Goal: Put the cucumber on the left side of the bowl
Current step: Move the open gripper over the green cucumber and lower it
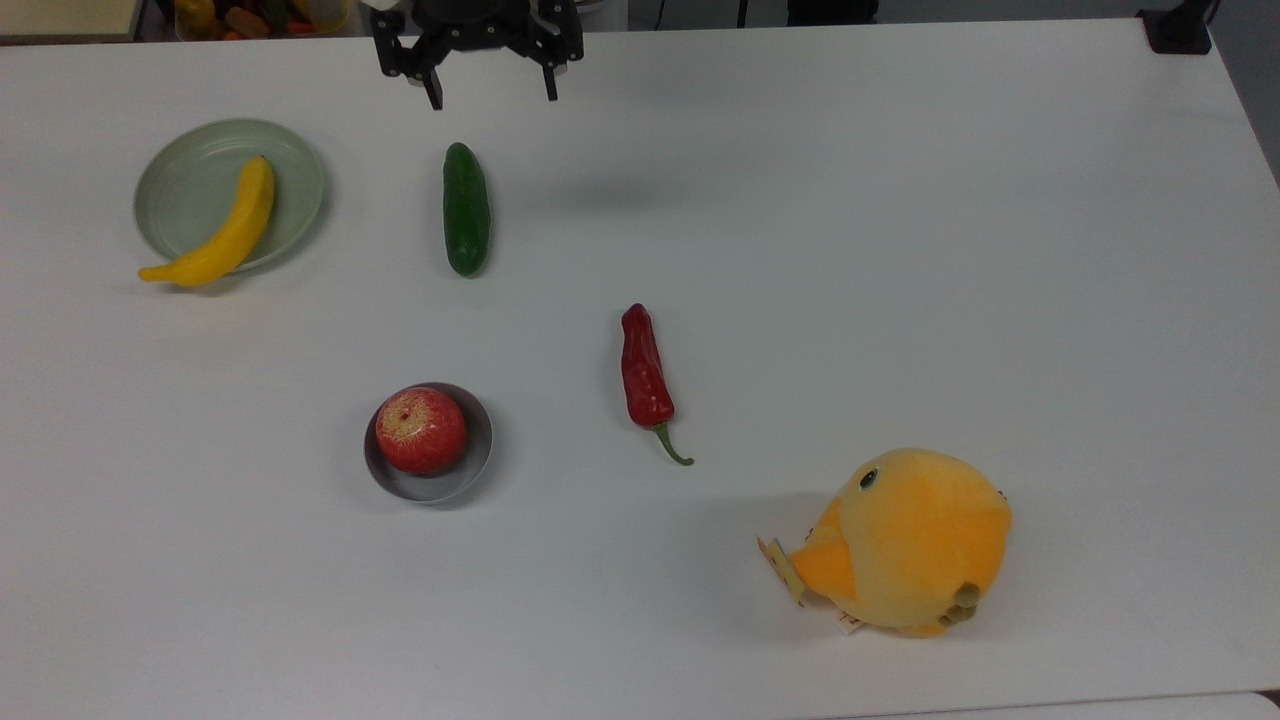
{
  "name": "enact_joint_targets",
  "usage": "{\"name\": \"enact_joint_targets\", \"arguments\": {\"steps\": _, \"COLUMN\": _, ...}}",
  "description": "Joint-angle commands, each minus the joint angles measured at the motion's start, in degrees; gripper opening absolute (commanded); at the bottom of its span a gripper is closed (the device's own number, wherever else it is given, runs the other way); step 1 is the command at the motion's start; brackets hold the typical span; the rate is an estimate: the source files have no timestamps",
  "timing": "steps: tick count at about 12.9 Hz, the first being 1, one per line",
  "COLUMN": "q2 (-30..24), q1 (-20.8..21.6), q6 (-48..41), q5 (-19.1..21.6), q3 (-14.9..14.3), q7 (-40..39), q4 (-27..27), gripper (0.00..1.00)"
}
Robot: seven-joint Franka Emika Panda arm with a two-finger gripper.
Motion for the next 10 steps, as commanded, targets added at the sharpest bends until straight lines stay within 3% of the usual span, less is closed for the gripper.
{"name": "enact_joint_targets", "arguments": {"steps": 1, "q2": -0.5, "q1": 0.6, "q6": 3.8, "q5": -0.7, "q3": -0.7, "q7": -1.2, "q4": -3.7, "gripper": 1.0}}
{"name": "enact_joint_targets", "arguments": {"steps": 10, "q2": 1.3, "q1": -0.6, "q6": 14.2, "q5": -6.6, "q3": -0.7, "q7": -1.2, "q4": -16.0, "gripper": 1.0}}
